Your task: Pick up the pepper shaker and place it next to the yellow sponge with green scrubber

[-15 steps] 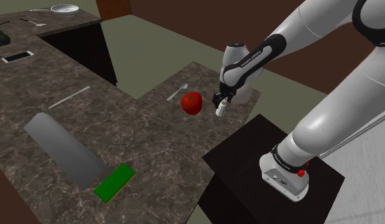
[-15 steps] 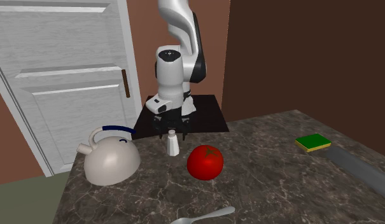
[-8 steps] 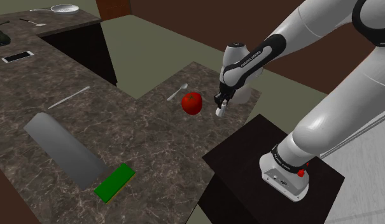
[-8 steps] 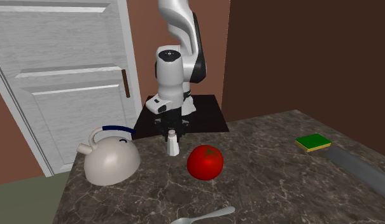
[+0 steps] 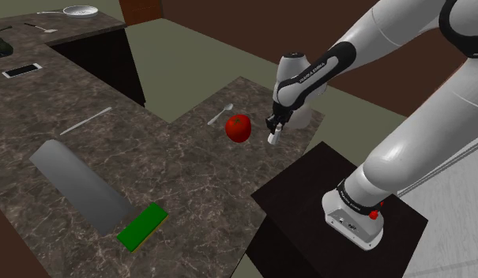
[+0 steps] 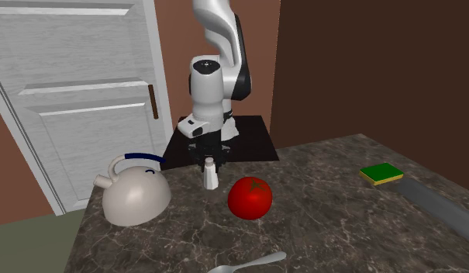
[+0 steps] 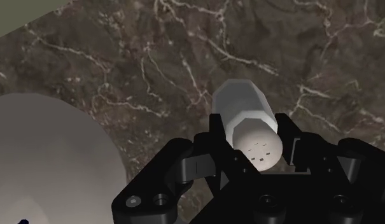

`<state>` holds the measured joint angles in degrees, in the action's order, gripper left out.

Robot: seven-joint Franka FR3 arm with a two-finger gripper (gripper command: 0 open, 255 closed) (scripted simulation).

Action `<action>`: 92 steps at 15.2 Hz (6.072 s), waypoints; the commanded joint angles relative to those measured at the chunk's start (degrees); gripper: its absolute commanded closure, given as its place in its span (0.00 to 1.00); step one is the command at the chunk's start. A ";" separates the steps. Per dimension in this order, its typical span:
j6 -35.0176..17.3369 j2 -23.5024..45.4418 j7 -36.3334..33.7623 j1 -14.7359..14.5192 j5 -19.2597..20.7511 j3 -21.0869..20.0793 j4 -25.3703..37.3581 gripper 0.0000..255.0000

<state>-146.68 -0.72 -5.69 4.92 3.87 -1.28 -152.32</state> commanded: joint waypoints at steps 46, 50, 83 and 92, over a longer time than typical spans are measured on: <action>30.77 -15.28 -14.70 -8.53 -7.45 -11.87 15.44 1.00; 30.89 -11.58 -20.49 -10.73 -8.02 -15.60 19.36 1.00; 29.40 23.60 -51.66 -25.72 5.09 -26.25 50.45 1.00; 23.90 27.18 -52.70 -26.42 7.03 -25.23 48.21 1.00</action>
<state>-122.21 26.09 -58.37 -21.48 10.69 -26.65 -103.93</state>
